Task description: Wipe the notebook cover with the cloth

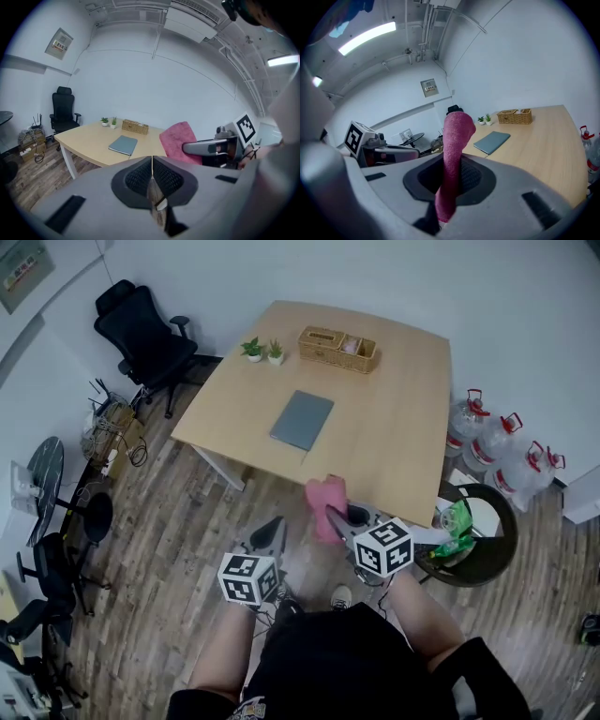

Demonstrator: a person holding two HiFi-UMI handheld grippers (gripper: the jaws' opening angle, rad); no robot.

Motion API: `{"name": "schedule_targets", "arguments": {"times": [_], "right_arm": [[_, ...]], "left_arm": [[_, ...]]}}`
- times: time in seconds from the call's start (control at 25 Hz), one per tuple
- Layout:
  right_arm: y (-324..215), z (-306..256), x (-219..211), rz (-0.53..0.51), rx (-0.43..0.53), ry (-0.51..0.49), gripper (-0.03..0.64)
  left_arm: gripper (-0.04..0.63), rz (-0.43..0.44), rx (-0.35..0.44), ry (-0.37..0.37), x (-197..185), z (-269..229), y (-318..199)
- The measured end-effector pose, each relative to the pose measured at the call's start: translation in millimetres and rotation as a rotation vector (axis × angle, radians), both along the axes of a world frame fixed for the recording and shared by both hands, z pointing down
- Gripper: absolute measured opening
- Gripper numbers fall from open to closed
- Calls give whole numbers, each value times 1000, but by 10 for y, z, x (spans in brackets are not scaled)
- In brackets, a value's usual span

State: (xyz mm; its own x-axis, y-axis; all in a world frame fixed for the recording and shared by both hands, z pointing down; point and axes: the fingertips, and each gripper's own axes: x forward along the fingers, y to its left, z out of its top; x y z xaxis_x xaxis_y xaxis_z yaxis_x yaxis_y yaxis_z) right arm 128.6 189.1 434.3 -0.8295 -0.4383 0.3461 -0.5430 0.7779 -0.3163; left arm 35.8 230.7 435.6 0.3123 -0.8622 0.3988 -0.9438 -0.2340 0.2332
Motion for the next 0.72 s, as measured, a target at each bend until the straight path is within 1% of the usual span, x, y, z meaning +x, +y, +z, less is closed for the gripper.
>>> {"name": "schedule_targets", "arguments": {"times": [0.2, 0.72], "right_arm": [[42, -5, 11, -20, 2, -3, 58], [79, 7, 99, -40, 2, -3, 58]], "left_arm": [[9, -20, 7, -1, 13, -21, 50], [9, -35, 11, 7, 107, 13, 46]]}}
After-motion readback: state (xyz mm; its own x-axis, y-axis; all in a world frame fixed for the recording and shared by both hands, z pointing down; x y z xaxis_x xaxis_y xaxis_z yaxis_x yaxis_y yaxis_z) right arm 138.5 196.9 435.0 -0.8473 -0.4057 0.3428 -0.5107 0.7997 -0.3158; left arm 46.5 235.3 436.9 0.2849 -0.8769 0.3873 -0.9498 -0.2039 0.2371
